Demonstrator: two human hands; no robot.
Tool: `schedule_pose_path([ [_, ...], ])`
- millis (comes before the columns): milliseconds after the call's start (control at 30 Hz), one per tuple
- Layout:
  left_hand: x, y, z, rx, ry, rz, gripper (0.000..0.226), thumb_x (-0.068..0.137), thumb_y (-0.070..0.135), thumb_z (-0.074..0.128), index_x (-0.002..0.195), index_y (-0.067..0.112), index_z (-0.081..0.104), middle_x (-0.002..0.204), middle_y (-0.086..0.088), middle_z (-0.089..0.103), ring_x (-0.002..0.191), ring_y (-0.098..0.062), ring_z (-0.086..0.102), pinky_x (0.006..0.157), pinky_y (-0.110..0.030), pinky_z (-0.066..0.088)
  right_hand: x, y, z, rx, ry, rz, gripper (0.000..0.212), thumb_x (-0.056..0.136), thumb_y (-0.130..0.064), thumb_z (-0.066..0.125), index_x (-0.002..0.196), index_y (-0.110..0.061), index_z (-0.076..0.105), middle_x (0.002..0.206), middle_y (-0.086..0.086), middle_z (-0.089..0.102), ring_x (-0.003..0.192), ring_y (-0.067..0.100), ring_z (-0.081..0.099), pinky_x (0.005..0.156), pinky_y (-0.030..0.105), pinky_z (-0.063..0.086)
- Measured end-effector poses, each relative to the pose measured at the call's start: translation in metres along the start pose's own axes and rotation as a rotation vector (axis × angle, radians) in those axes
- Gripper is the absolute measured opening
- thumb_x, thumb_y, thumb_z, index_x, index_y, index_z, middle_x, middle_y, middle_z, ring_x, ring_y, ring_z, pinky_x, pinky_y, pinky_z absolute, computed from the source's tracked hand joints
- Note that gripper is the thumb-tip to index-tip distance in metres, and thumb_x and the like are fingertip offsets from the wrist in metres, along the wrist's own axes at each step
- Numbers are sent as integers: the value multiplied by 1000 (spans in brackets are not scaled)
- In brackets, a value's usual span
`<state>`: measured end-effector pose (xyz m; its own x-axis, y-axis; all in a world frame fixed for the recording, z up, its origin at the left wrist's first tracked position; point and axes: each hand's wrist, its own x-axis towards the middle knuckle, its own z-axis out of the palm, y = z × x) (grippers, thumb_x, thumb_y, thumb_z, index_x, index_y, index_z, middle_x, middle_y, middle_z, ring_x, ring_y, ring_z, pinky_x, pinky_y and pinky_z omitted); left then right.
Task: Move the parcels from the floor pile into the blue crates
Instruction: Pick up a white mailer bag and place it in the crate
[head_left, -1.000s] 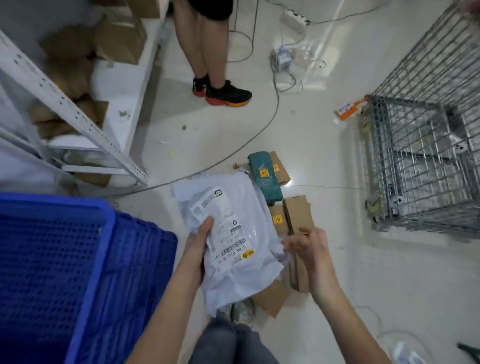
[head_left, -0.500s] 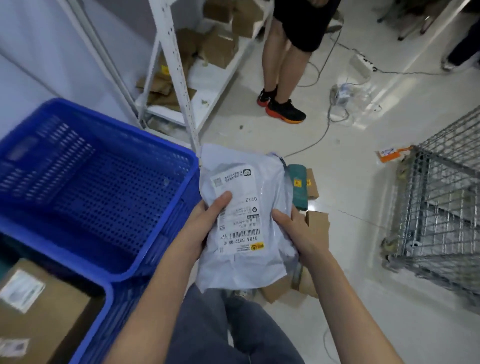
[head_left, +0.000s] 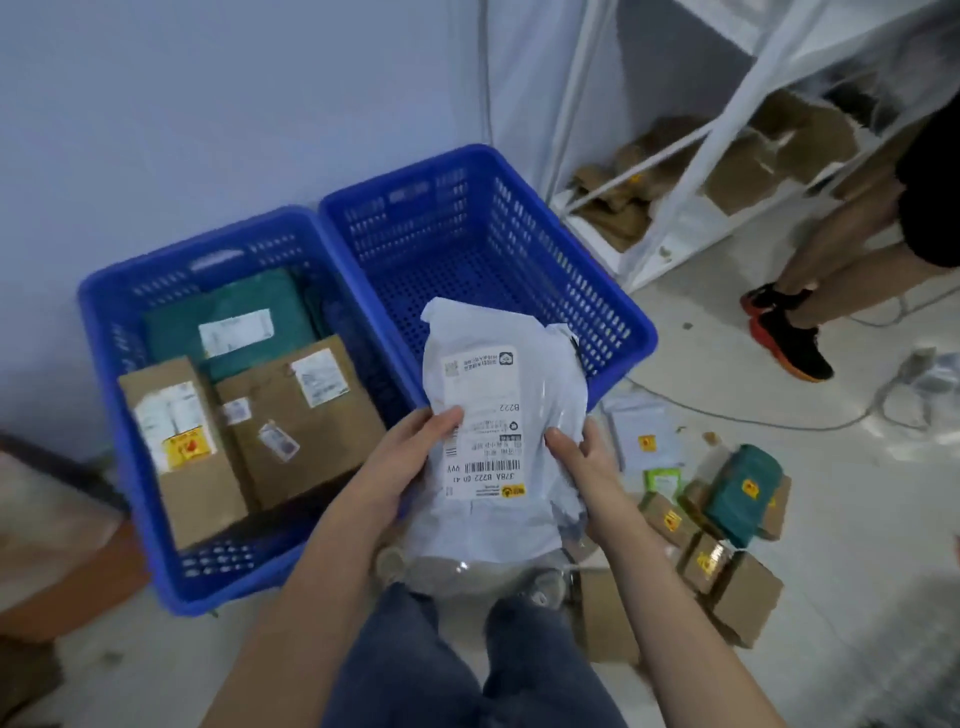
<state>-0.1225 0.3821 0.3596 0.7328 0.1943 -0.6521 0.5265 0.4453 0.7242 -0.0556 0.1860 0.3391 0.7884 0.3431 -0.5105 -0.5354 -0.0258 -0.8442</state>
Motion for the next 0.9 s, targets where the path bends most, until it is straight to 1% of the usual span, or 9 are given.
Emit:
schedule_pose_path([
  [67,-8,1,-40,-64,72,5,26,87,29,63,107,13,64,99,-6,75,89,-20,72,79,-34,55,12,4,41,-66,-62,34,56,64,-41,69,112,-24,47,113,3,63,90,13,68,66,25,56],
  [167,-18,6,-95,-177,138,7,30,88,26,62,113,10,62,101,-8,75,88,-21,72,69,-29,57,27,11,98,-130,-160,82,62,59,-48,73,110,-22,49,106,1,65,83,7,70,64,22,55],
  [333,-14,11,-162,-181,252,31,27,89,33,60,111,17,63,94,2,76,84,-14,73,66,-24,55,56,25,165,-196,-305,197,64,66,-51,75,118,-20,53,116,0,67,102,16,67,86,35,55],
  [467,6,8,-191,-137,338,-15,17,91,36,57,105,26,58,74,15,73,62,0,69,47,-12,50,82,41,197,-250,-364,303,56,79,-44,69,128,-24,51,122,-3,65,109,18,63,99,42,48],
  [500,12,7,-196,-115,349,-35,20,92,37,54,109,26,58,79,15,72,65,0,69,49,-13,51,90,44,204,-253,-372,323,55,80,-43,68,129,-24,50,122,-2,65,109,18,64,99,42,49],
  [600,34,6,-210,-35,389,-123,33,96,41,46,123,24,54,100,6,68,89,-14,65,81,-32,54,117,51,219,-298,-417,381,55,82,-43,67,130,-23,49,122,-1,65,110,18,63,100,42,48],
  [733,64,8,-224,26,416,-182,35,98,33,41,128,16,49,93,3,61,83,-15,57,60,-27,44,154,55,231,-455,-461,423,45,84,-43,63,125,-29,54,117,-6,68,102,14,66,84,33,54],
  [833,90,6,-233,94,476,-192,33,99,18,41,130,8,47,97,-3,57,80,-15,54,62,-28,43,180,60,241,-553,-445,419,36,83,-36,63,117,-28,55,117,-2,66,99,15,65,86,40,55],
  [900,103,5,-238,84,505,-193,34,98,12,40,131,5,45,106,-6,55,78,-13,52,62,-26,43,193,64,252,-584,-436,414,33,85,-31,64,116,-26,54,121,0,63,102,18,63,84,37,55],
])
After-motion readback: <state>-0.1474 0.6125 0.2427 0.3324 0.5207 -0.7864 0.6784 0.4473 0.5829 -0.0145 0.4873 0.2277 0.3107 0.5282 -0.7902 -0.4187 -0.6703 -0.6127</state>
